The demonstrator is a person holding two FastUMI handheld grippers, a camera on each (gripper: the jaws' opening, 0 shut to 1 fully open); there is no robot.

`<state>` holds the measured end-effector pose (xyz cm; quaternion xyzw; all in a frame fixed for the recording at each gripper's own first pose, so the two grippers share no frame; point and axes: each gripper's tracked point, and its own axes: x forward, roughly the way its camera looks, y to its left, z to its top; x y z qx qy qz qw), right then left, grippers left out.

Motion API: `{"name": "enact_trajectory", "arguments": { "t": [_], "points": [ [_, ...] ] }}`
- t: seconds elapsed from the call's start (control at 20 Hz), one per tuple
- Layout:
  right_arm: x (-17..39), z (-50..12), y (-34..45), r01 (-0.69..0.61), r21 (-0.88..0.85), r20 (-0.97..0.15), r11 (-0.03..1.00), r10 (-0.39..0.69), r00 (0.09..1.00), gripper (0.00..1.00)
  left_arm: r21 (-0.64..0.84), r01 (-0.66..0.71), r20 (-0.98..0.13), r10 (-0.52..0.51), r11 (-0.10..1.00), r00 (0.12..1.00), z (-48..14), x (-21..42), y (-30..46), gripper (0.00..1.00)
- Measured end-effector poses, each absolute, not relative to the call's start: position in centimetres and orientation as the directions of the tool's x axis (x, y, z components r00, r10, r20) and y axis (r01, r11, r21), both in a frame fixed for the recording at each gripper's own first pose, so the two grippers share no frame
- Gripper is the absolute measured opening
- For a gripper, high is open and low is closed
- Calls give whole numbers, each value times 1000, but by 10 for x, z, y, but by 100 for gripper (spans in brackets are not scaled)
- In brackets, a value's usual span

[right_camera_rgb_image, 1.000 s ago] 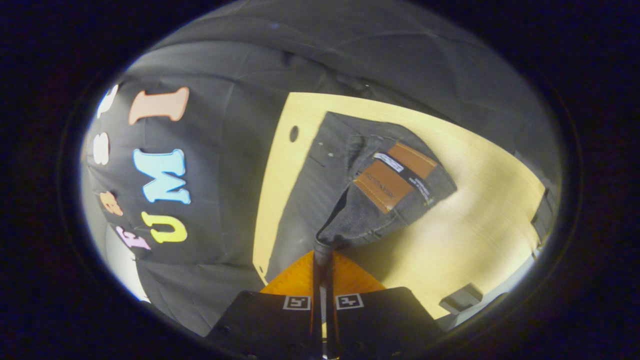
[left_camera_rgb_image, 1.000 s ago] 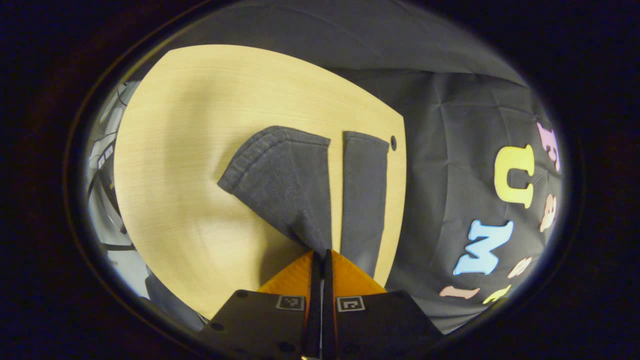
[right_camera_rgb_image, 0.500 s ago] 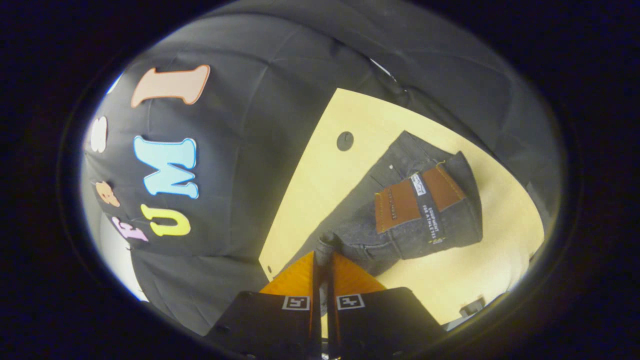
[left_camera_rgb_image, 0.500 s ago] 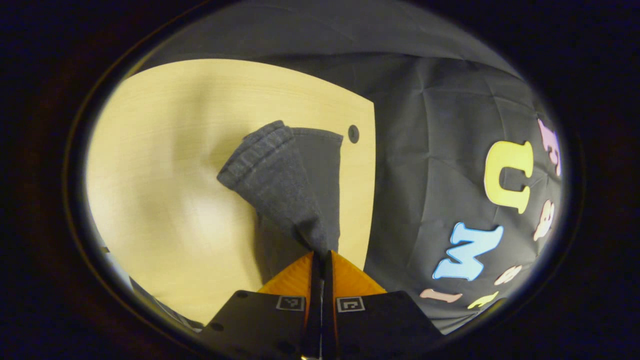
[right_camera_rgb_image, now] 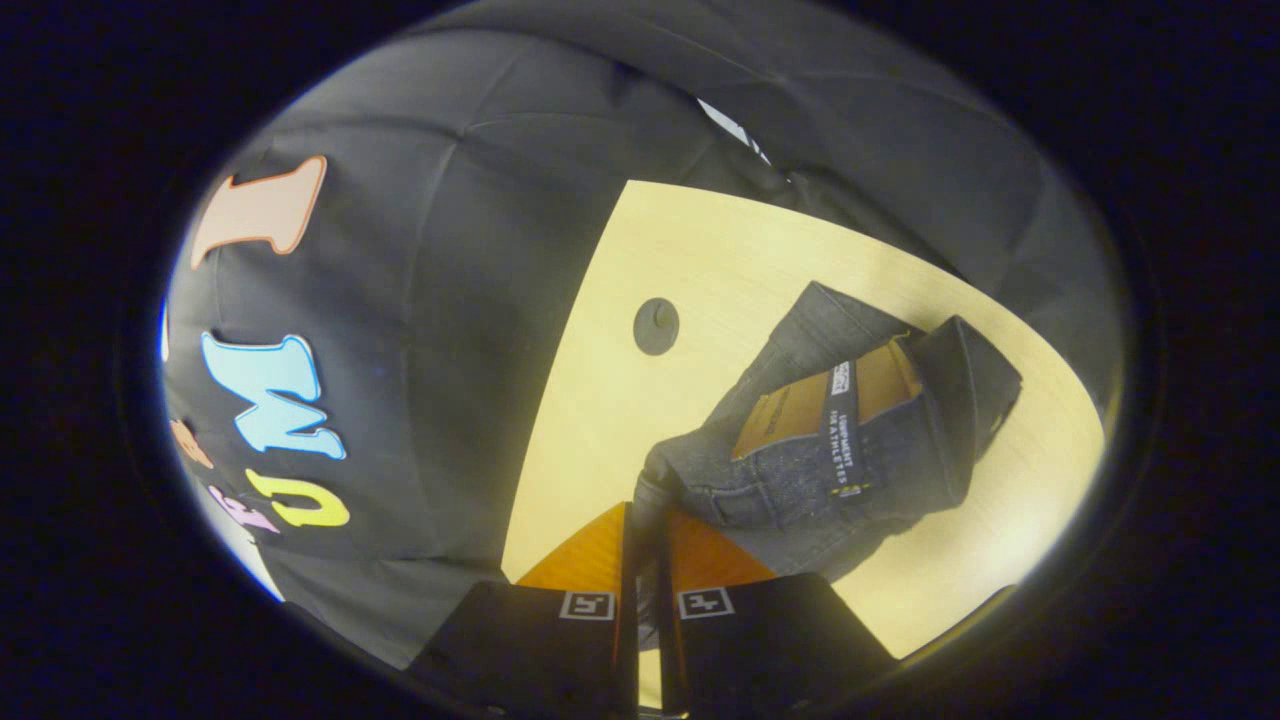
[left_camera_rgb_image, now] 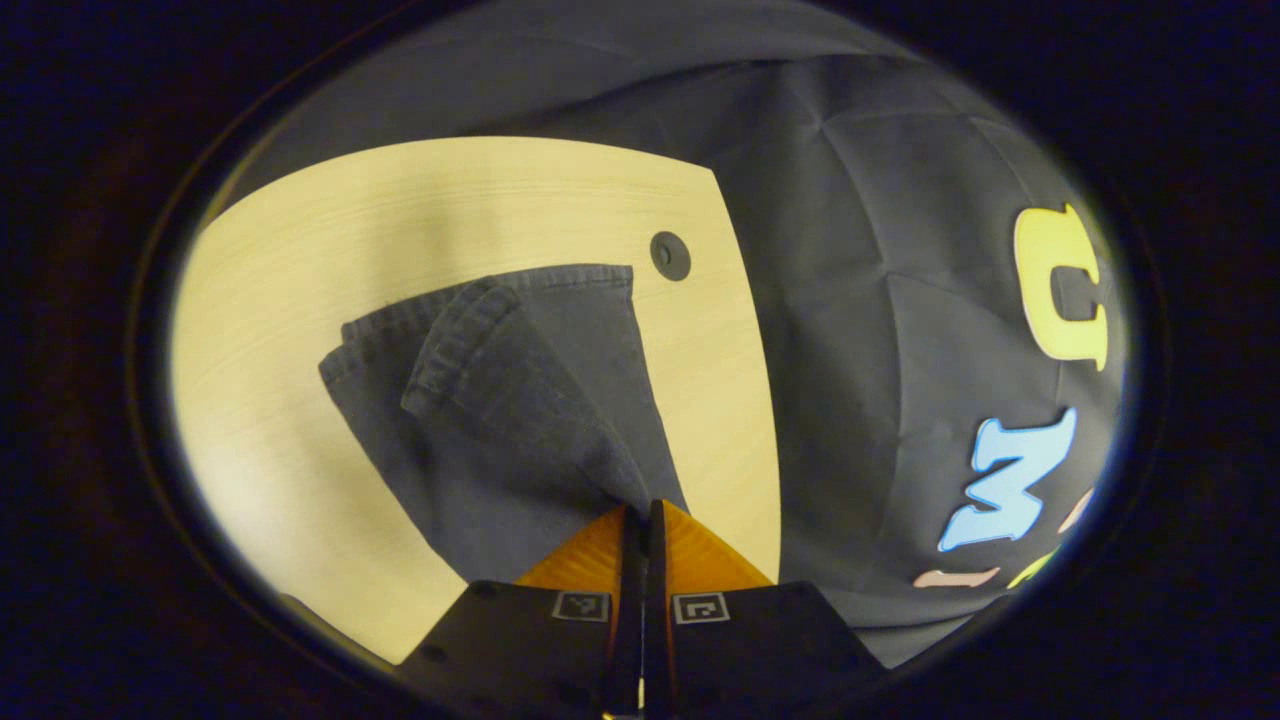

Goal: Grasp the waist and the cuffs of the jeans and fold them to make the two legs overlap; first hold the waist and fold one-third of the jeans toward the cuffs, then hold the cuffs and fold the remaining one-third in the same direction to finish folding.

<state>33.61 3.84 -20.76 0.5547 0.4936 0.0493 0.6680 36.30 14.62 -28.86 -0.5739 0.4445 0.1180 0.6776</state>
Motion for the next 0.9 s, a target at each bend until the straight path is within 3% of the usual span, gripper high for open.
{"name": "enact_trajectory", "arguments": {
  "t": [0.3,0.35,0.4,0.45,0.55,0.65,0.7,0.85,0.9],
  "points": [
    [346,-230,46,433,801,-598,413,577,556,17,-616,-652,-786,-290,441,546,-306,375,136,10],
    [343,-228,46,418,803,-595,424,577,560,31,-615,-641,-786,-292,460,545,-304,373,131,13],
    [343,-227,46,398,806,-591,438,572,568,39,-619,-622,-781,-291,479,553,-301,373,127,12],
    [340,-224,43,379,803,-593,460,560,578,45,-608,-610,-785,-273,508,555,-296,372,124,25],
    [332,-215,31,345,795,-594,500,524,610,67,-591,-568,-783,-240,573,573,-283,368,123,43],
    [322,-204,15,331,779,-597,533,471,649,63,-558,-510,-776,-195,654,600,-270,361,123,58],
    [317,-203,7,335,762,-606,555,426,672,80,-536,-479,-768,-167,695,618,-263,358,124,77],
    [298,-205,-26,386,690,-640,612,267,720,87,-505,-399,-720,-119,765,684,-226,352,112,89],
    [288,-208,-37,414,672,-648,613,218,730,87,-506,-374,-696,-112,777,710,-215,351,108,89]
  ]
}}
